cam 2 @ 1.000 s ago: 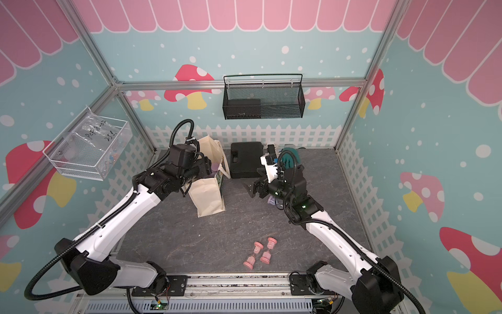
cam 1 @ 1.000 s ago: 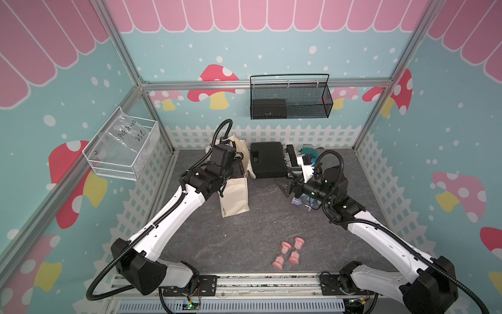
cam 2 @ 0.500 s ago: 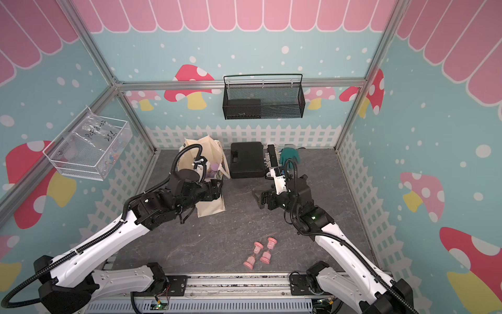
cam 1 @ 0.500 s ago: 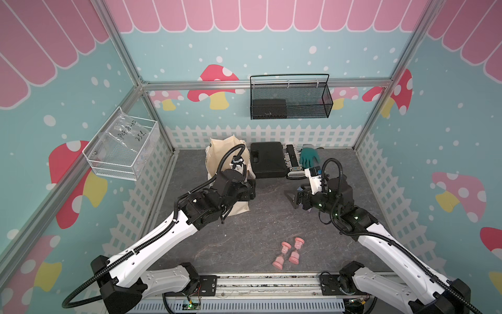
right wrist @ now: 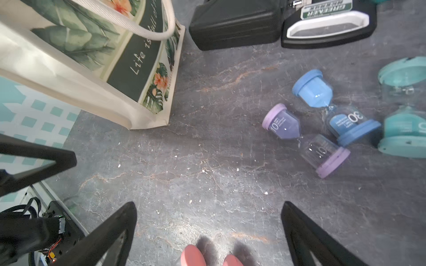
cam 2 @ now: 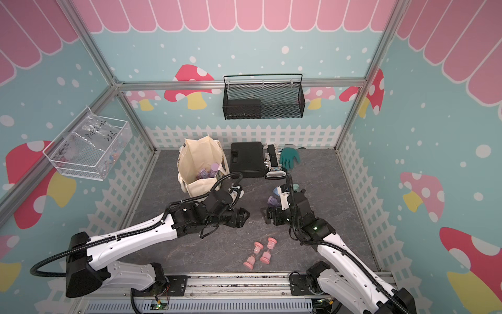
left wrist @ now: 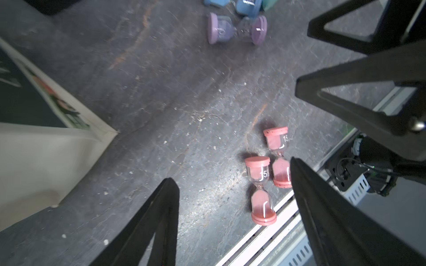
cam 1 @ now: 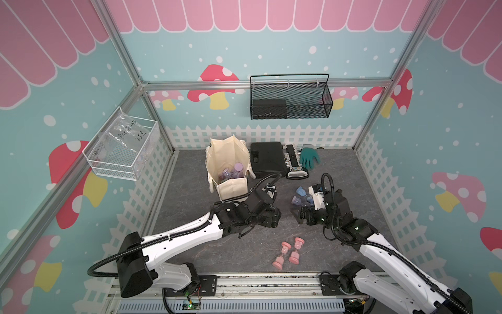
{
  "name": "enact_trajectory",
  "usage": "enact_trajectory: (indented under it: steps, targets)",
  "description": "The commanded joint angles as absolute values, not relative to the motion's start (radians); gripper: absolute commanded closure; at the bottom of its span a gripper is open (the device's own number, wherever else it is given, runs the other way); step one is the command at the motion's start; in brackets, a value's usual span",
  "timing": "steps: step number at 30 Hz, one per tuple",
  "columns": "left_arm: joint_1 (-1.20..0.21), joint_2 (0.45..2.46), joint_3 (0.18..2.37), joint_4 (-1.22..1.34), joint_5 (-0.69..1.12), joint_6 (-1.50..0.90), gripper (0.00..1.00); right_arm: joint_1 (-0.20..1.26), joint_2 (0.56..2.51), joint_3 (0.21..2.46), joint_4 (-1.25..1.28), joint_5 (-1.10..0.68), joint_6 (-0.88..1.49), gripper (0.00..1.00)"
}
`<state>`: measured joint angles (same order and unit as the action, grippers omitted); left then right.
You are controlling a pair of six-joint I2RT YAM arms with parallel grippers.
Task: Put the hourglass into the canvas bag
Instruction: Pick up the hourglass from the center of the board.
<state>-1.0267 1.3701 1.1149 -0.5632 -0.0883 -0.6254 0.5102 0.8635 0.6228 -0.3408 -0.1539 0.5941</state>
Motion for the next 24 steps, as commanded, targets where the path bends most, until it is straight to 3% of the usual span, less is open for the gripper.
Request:
enact_trajectory:
  steps: [1,11,24]
  targets:
    - [-1.064,1.405,1.100,-0.540,-0.002,-0.623,0.22,0.509,0.848,0.607,-0.386,-0.116,0.639,0.00]
    - [-1.158,1.570,1.081,-0.524,0.088,-0.598,0.23,0.509,0.845,0.576,-0.455,-0.067,0.689,0.00]
    - [-1.202,1.750,1.125,-0.526,0.042,-0.617,0.29,0.509,0.833,0.543,-0.474,-0.034,0.705,0.00]
